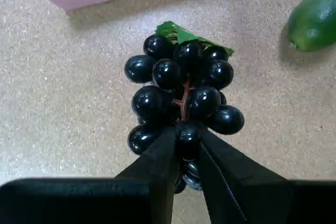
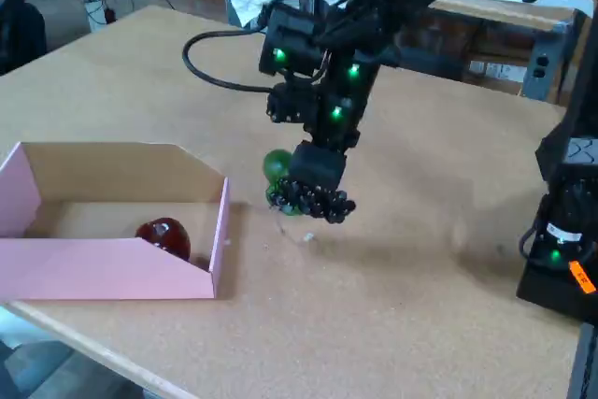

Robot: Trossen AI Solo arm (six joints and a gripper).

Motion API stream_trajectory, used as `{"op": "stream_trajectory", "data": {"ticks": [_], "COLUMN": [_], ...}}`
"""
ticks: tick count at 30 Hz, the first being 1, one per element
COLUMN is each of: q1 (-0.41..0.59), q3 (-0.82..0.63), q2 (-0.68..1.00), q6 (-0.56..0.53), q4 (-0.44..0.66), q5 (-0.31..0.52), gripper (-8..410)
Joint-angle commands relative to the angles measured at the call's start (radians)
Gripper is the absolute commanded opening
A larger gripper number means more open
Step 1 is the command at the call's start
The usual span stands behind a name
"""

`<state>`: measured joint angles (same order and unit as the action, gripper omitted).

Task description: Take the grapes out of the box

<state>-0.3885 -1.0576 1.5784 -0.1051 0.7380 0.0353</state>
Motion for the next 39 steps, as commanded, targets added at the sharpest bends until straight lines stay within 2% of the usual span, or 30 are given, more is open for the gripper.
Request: {"op": "stream_trajectory", "data": {"ticks": [1, 39], "q1": [0.000, -0.002], "q3": [0.004, 0.021], "q2": [0.000, 0.212], "q6": [-0.005, -0.039], "q4": [-0.017, -0.118], "q5": [-0.021, -0.056], "gripper": [-1, -1]}}
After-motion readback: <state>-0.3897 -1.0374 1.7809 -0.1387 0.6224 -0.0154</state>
